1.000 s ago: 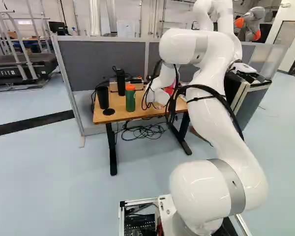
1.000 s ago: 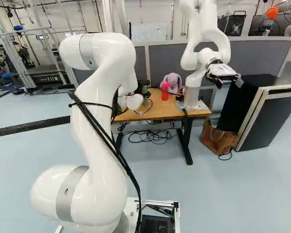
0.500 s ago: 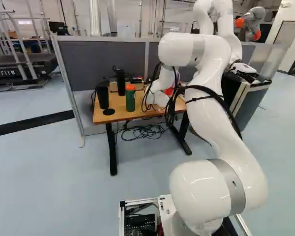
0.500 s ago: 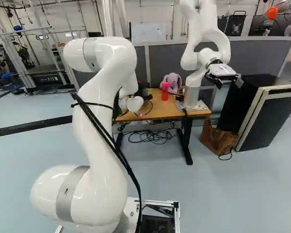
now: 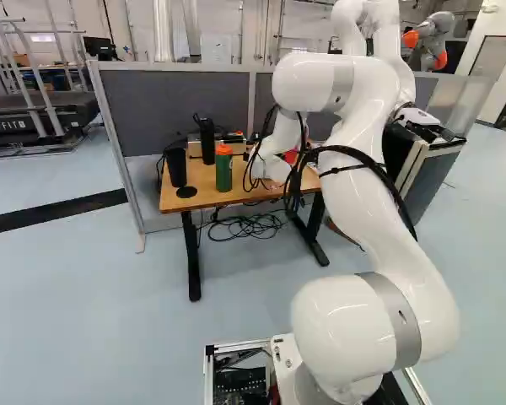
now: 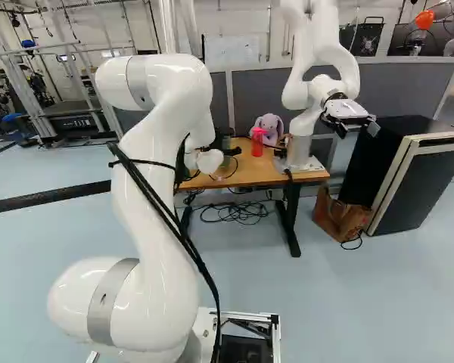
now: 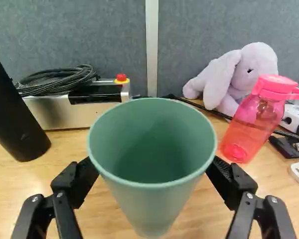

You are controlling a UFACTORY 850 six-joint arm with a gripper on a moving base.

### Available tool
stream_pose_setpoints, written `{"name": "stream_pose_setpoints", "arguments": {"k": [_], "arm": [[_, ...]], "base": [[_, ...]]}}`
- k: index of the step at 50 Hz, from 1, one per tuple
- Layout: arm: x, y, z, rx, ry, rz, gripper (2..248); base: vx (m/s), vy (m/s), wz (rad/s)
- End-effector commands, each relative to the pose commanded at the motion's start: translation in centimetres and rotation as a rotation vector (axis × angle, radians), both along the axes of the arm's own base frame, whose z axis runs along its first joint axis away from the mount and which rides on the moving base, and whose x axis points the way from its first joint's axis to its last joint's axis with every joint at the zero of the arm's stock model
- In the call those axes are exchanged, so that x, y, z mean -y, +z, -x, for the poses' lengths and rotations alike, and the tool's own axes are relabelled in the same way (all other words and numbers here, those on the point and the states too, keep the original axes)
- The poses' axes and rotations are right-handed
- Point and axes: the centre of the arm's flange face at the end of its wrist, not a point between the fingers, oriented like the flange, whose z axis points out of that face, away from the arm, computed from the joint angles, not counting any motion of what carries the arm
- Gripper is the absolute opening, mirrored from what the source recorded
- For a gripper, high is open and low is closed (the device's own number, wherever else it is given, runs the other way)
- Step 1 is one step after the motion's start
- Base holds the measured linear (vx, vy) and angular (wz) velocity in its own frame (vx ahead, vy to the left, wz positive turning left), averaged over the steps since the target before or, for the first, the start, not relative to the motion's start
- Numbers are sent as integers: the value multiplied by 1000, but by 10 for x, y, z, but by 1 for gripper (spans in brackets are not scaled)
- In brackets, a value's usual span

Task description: Place the green cup on the table

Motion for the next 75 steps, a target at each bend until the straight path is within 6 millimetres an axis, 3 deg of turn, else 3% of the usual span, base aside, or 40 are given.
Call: {"name": "stream_pose_setpoints", "arguments": {"k": [16, 75], "arm": [[-4, 18, 32, -12, 7, 0, 247], [-11, 36, 149, -96, 22, 1, 247]], "base": [[0, 0, 0], [0, 0, 0]]}}
